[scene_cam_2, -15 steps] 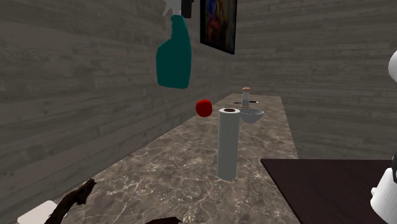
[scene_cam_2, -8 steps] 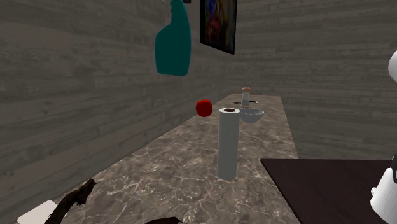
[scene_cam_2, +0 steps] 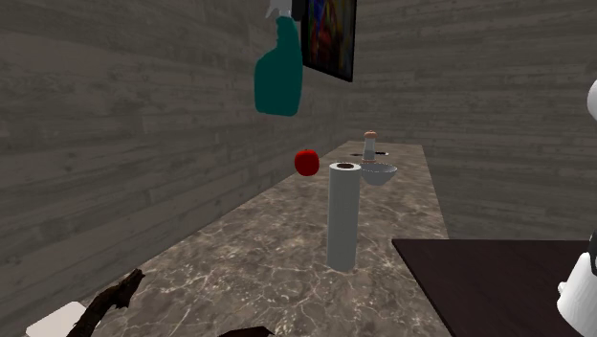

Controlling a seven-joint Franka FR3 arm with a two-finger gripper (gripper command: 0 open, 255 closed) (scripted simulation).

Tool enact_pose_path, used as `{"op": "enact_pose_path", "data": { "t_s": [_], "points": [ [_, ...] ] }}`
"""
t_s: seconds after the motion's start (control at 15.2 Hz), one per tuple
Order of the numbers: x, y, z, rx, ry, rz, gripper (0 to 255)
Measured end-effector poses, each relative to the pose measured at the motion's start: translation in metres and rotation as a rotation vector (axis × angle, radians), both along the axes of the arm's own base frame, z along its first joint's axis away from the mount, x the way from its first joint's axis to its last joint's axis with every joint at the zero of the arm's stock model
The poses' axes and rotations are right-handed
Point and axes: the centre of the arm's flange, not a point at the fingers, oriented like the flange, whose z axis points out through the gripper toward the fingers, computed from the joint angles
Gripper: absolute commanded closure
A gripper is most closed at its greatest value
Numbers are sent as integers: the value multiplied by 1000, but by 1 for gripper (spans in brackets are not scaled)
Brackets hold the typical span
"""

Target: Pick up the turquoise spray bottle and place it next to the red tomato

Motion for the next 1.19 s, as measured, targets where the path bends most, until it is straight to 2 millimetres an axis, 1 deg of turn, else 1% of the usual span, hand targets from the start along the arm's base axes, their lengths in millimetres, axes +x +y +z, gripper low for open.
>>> {"op": "enact_pose_path", "data": {
  "t_s": [0.07,0.26,0.33,0.4,0.53,0.79,0.92,1.06,1.12,1.19],
  "points": [
    [-7,-13,-3,0,0,0,255],
    [-25,-42,-12,1,0,0,255],
    [-32,-55,-13,1,0,0,255],
    [-39,-67,-18,1,0,0,255],
    [-47,-88,-26,1,0,1,255],
    [-67,-138,-40,1,0,0,255],
    [-80,-162,-43,1,0,0,255],
    [-88,-184,-47,1,0,0,255],
    [-96,-195,-50,1,0,0,255],
    [-100,-207,-52,1,0,-1,255]
  ]
}}
